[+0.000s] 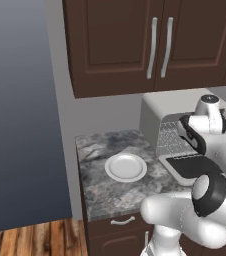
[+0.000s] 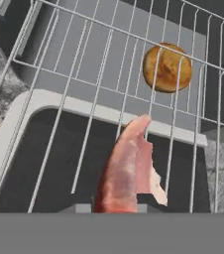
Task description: Open the toaster oven door. Place the bread on the bottom rack in the toaster oven and place the steak on the top rack.
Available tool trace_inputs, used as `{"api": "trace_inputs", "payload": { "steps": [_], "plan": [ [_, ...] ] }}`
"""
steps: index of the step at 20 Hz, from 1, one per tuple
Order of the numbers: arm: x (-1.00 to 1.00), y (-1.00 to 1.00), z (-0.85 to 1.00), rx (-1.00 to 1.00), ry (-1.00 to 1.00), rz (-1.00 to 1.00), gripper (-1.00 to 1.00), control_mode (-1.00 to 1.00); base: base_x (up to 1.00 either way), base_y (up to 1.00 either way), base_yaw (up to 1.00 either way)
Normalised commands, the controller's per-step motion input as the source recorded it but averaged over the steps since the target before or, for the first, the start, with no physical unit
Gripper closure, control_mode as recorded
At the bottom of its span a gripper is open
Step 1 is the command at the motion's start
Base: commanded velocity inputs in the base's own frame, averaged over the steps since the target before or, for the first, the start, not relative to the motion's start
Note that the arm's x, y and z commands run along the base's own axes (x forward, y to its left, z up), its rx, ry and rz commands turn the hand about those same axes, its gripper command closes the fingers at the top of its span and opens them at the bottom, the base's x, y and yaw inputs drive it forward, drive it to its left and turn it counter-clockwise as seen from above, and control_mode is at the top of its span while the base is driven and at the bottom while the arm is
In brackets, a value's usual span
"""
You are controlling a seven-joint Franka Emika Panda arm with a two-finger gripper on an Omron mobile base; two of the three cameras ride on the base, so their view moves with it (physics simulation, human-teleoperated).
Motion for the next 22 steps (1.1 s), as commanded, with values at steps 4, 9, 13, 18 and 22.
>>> {"api": "trace_inputs", "payload": {
  "steps": [4, 9, 13, 18, 22],
  "plan": [
    [0.52, -0.28, -0.12, -0.02, 0.17, 0.08, 1.0, -1.0, 0.0, 0.0, 0.0],
    [0.46, -0.28, -0.19, 0.0, 0.07, 0.06, 1.0, -1.0, 0.0, 0.0, 0.0],
    [0.07, -0.29, -0.22, 0.0, -0.03, 0.03, 1.0, -1.0, 0.0, 0.0, 0.0],
    [-0.01, -0.31, -0.25, 0.0, -0.09, 0.01, 1.0, -1.0, 0.0, 0.0, 0.0],
    [0.07, -0.13, 0.0, 0.0, -0.31, 0.1, 1.0, -1.0, 0.0, 0.0, 0.0]
  ]
}}
